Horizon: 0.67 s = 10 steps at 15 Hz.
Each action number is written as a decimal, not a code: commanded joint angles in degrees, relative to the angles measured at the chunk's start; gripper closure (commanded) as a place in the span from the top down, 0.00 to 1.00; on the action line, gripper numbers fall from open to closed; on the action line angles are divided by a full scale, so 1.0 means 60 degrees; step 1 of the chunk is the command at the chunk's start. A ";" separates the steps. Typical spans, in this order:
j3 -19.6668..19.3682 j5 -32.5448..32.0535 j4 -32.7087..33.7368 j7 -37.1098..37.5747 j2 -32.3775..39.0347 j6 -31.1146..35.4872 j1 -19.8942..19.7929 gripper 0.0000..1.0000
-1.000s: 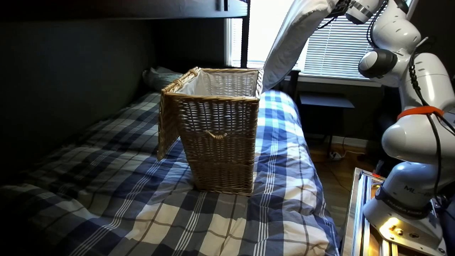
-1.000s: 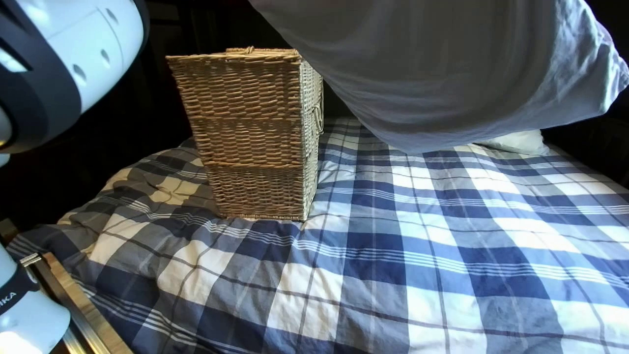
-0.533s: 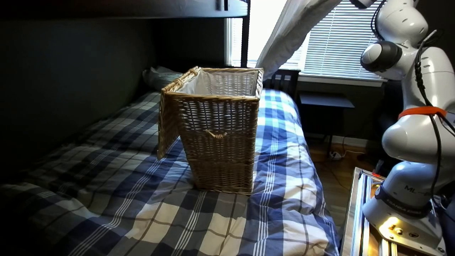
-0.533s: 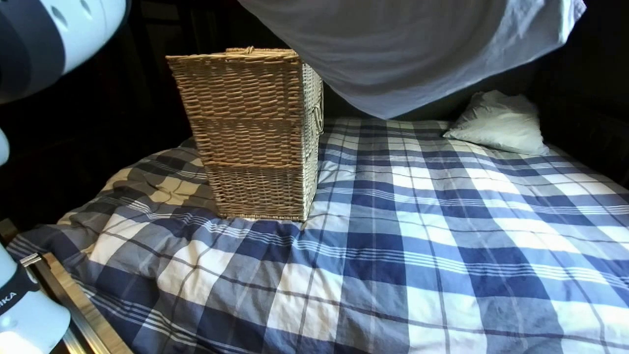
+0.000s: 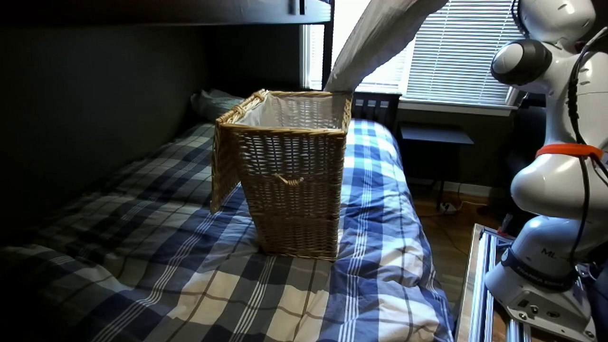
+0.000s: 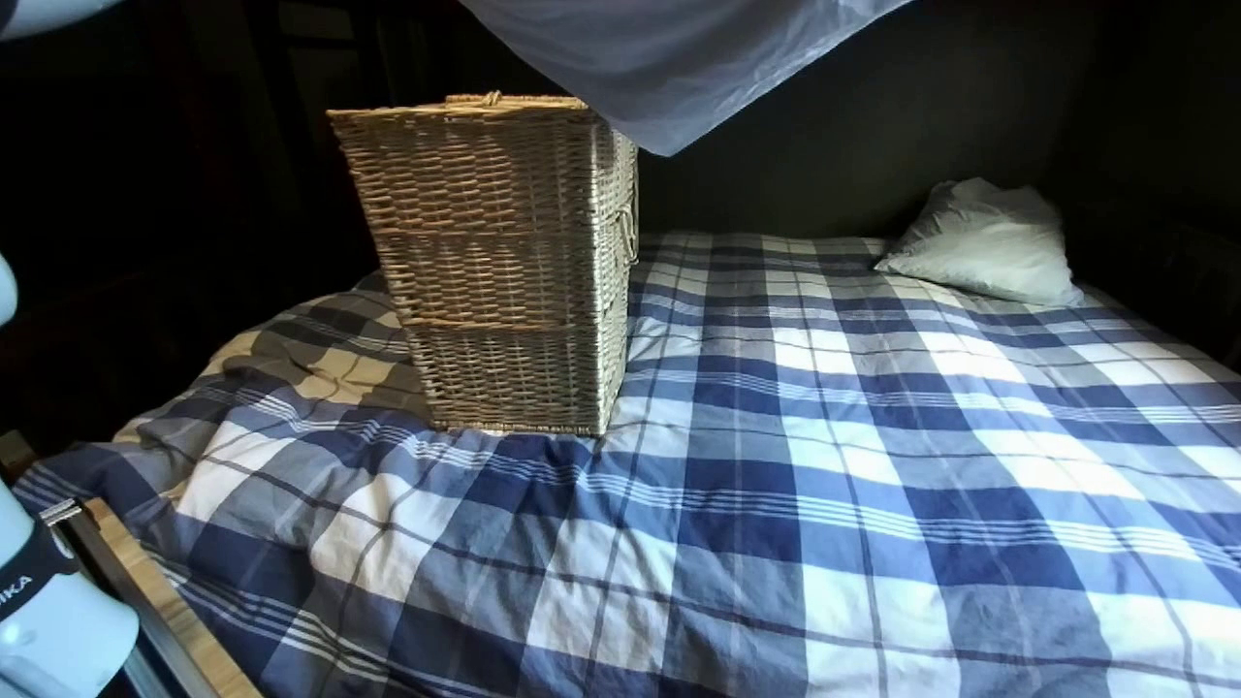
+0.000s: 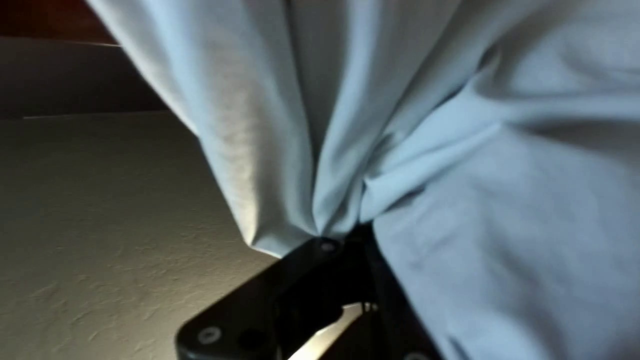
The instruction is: Put the pillow in the laundry basket
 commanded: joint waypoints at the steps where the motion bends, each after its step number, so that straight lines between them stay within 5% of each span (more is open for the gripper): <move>1: -0.0221 0.0834 0.0002 -0.1104 -0.0465 -0.0212 -0.0028 0.03; 10: -0.0562 0.1405 0.0019 -0.3387 -0.1474 -0.1037 0.0494 0.03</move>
